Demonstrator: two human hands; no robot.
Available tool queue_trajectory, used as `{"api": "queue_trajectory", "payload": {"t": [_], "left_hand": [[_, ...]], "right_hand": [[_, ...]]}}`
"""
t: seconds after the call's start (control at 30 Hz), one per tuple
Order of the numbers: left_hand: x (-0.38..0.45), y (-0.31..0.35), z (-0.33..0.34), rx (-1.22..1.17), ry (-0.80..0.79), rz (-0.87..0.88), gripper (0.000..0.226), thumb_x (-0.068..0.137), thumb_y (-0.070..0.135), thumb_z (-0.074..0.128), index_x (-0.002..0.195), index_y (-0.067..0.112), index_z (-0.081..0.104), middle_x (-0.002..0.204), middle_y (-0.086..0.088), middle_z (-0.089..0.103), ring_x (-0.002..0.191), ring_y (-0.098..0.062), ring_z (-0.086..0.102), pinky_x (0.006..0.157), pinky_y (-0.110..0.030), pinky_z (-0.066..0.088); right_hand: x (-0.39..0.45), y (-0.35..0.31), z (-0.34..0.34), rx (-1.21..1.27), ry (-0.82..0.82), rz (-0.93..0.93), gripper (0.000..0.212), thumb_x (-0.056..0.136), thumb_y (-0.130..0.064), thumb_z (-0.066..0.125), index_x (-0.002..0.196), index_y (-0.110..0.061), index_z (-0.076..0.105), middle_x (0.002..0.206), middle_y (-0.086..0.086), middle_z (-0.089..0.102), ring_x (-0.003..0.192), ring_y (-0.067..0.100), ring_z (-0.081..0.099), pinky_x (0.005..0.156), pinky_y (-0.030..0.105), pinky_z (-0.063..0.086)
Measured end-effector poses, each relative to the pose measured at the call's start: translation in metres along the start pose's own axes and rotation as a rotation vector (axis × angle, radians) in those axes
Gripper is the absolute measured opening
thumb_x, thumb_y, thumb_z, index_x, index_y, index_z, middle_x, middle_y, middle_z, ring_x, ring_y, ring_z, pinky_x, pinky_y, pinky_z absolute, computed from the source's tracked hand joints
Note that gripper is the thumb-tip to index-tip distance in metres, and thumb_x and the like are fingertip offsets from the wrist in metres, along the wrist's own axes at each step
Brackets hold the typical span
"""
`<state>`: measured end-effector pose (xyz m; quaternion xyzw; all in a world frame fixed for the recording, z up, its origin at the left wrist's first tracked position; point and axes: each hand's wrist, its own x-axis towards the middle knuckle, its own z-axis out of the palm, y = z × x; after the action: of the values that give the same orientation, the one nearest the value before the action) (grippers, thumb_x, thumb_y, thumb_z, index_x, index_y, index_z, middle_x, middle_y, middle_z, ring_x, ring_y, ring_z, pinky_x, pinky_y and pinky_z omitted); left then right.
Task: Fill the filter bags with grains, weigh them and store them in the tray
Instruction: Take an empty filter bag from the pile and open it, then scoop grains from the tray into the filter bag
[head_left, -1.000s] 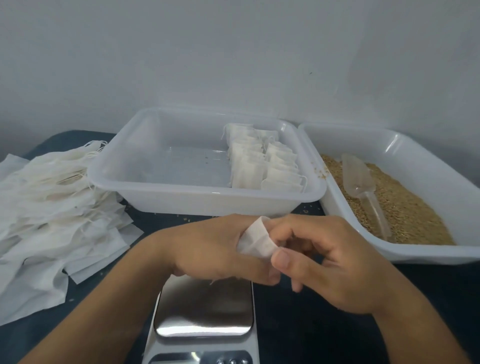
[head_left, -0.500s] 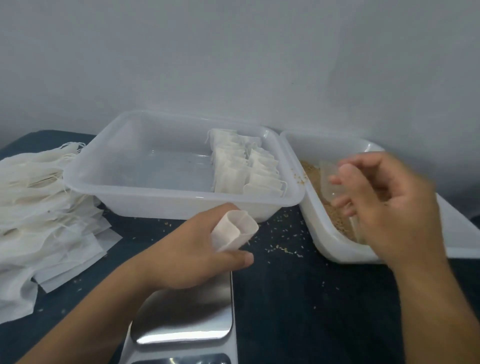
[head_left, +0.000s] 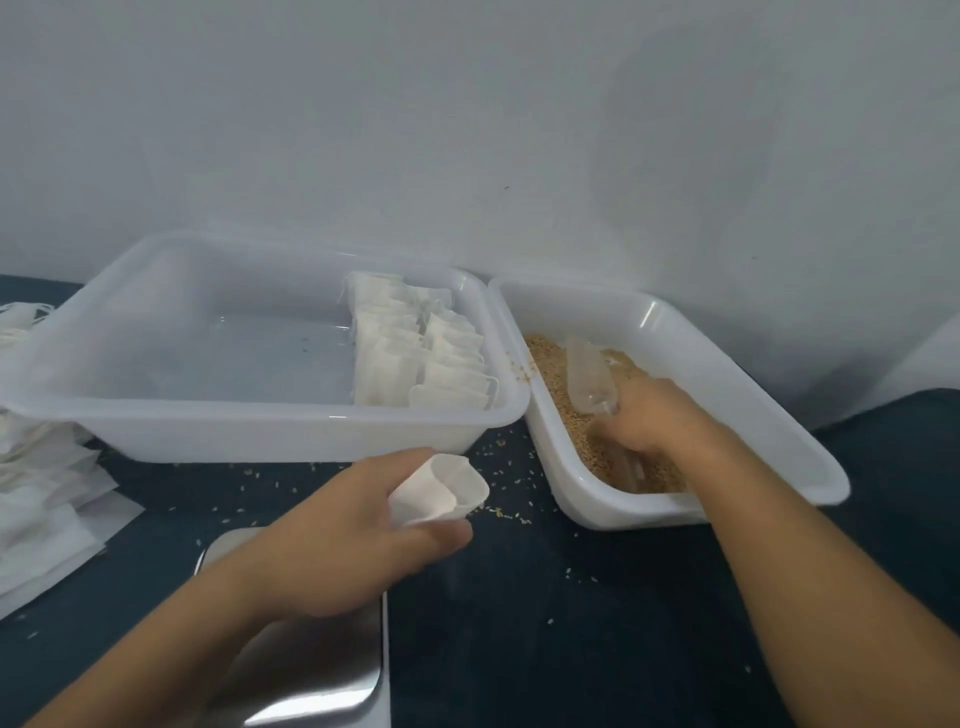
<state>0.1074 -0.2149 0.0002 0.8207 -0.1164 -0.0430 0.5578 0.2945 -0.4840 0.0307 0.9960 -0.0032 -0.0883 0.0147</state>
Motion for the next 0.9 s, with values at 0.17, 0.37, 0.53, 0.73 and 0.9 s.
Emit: {"api": "queue_trajectory", "payload": {"t": [0.17,0.37,0.53,0.73,0.9], "left_hand": [[0.002,0.002,0.005,-0.167,0.041,-0.083,0.026,0.077,0.047,0.076,0.099,0.053,0.063,0.083,0.016,0.069,0.063,-0.008,0.069,0.054,-0.017,0.052],[0.002,0.0,0.006,-0.207,0.076,-0.078,0.032,0.072,0.051,0.075,0.101,0.05,0.062,0.076,0.016,0.066,0.058,-0.001,0.06,0.054,-0.018,0.05],[0.002,-0.001,0.009,-0.164,0.13,-0.082,0.033,0.069,0.048,0.076,0.099,0.045,0.062,0.073,0.015,0.063,0.058,0.0,0.056,0.054,-0.017,0.046],[0.0,-0.007,0.01,-0.114,0.142,-0.098,0.028,0.07,0.049,0.074,0.095,0.038,0.066,0.065,0.017,0.057,0.055,0.001,0.05,0.052,-0.012,0.041],[0.002,-0.013,0.012,-0.096,0.162,-0.11,0.031,0.07,0.05,0.072,0.099,0.039,0.068,0.072,0.015,0.064,0.059,0.001,0.054,0.056,-0.013,0.043]], "right_hand": [[-0.008,0.014,-0.015,-0.02,0.082,-0.022,0.038,0.102,-0.045,0.048,0.119,-0.014,0.063,0.086,0.001,0.06,0.079,0.021,0.061,0.063,0.035,0.045],[-0.028,0.061,-0.076,-0.146,-0.027,-0.062,0.028,0.096,-0.056,0.061,0.112,-0.033,0.06,0.101,-0.01,0.058,0.081,0.013,0.062,0.083,0.037,0.054],[-0.043,0.09,-0.12,-0.218,-0.051,0.034,0.022,0.077,-0.057,0.078,0.087,-0.038,0.08,0.095,-0.016,0.074,0.092,0.013,0.068,0.089,0.037,0.054],[-0.033,0.08,-0.1,-0.204,-0.212,-0.007,0.015,0.076,-0.052,0.084,0.087,-0.042,0.082,0.077,-0.023,0.074,0.08,0.008,0.072,0.085,0.033,0.057],[-0.013,0.069,-0.059,0.004,-0.158,-0.125,0.025,0.08,-0.051,0.084,0.1,-0.037,0.082,0.102,-0.016,0.074,0.091,0.011,0.068,0.08,0.032,0.057]]}}
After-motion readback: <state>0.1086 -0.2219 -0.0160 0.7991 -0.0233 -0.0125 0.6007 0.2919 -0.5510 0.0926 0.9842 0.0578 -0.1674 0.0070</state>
